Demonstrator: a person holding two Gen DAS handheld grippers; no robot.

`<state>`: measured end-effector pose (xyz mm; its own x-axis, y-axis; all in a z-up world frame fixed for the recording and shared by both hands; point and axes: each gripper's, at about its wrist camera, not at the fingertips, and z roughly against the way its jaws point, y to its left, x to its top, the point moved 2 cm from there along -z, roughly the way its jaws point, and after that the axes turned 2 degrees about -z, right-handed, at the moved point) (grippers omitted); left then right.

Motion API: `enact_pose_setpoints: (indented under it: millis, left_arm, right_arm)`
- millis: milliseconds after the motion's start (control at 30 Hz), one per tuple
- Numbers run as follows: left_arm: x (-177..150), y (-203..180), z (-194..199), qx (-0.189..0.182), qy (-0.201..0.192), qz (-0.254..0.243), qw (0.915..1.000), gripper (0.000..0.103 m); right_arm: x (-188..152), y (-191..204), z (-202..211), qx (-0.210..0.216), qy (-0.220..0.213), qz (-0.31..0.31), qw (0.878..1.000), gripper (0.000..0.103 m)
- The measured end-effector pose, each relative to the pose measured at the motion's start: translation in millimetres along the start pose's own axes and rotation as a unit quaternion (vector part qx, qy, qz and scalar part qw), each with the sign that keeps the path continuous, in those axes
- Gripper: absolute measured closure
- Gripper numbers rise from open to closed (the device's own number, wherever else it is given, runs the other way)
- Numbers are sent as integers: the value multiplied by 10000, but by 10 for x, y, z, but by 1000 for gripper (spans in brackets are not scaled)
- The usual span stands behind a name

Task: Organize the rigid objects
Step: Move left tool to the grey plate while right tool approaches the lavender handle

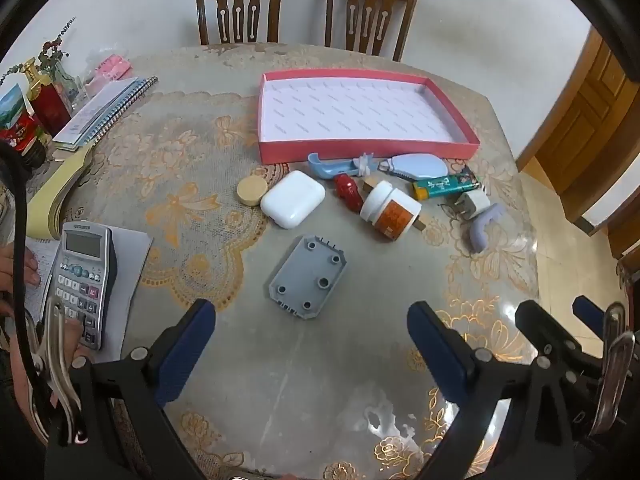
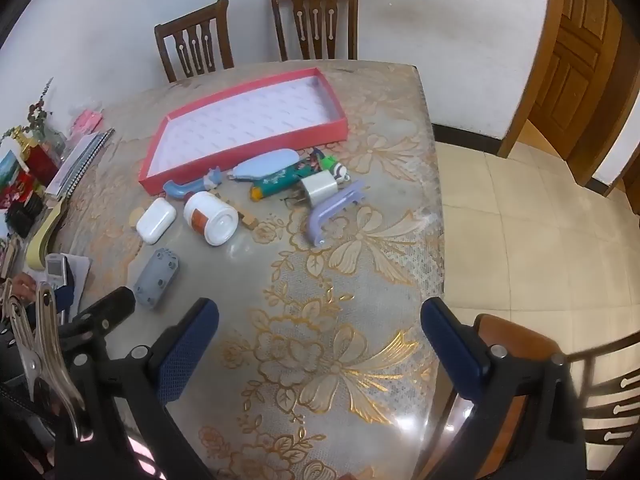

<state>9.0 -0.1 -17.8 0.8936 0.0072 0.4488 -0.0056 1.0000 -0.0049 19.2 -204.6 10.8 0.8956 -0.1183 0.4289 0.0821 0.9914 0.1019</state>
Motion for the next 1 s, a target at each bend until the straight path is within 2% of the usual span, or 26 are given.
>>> enact_pose_setpoints:
  millis: [800, 1000]
  left_arm:
    - [24, -43, 128, -70, -81, -11, 9999, 4]
    - [-6, -101, 77, -169, -95, -97, 9998, 4]
  right_arm:
    - [-55, -30, 116, 13, -57, -34, 10000, 0]
    - [-31, -110, 6, 43, 61, -48, 10000, 0]
